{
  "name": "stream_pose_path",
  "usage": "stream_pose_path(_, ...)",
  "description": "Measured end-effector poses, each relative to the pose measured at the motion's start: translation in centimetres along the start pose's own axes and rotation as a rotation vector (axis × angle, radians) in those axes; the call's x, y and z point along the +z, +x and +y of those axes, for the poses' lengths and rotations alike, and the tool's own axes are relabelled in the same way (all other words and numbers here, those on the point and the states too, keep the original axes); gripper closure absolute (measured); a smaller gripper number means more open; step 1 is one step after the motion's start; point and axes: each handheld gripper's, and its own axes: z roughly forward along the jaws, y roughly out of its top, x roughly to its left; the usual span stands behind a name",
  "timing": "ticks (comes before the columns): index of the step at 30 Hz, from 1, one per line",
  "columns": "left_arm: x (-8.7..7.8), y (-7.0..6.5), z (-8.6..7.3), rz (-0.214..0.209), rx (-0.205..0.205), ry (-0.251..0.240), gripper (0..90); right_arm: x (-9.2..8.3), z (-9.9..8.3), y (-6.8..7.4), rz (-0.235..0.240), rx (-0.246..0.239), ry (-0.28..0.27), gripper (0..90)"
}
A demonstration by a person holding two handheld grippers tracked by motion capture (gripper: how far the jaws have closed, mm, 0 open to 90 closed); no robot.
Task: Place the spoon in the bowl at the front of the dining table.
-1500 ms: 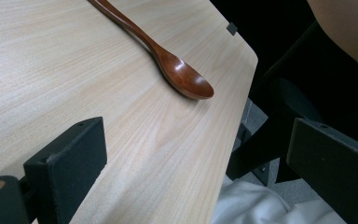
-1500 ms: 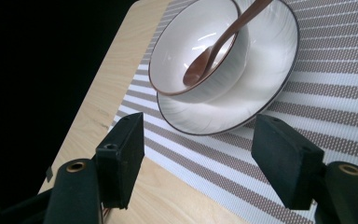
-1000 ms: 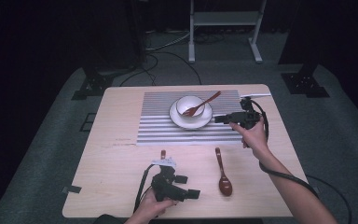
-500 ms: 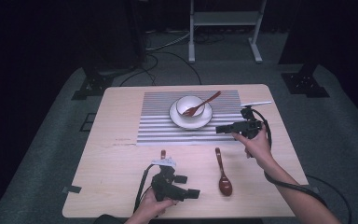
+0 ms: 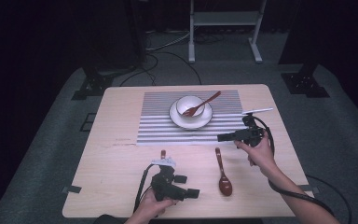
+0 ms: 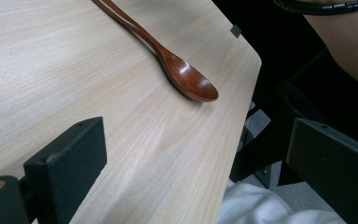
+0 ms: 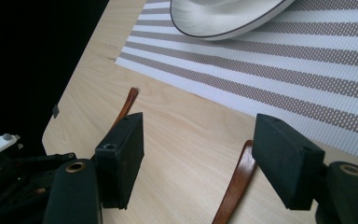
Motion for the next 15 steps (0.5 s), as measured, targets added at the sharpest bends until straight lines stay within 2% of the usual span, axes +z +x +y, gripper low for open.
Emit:
stream_pose_path(5, -0.1, 0.0, 0.0, 0.002, -0.005, -0.004, 3.6, -0.2, -0.9, 0.0, 0.022, 0.004, 0.0, 32.9)
stream_pose_path(15, -0.2, 0.0, 0.0, 0.006, -0.004, -0.005, 3.6, -0.2, -2.3, 0.1, 0.026, -0.005, 0.001, 32.9)
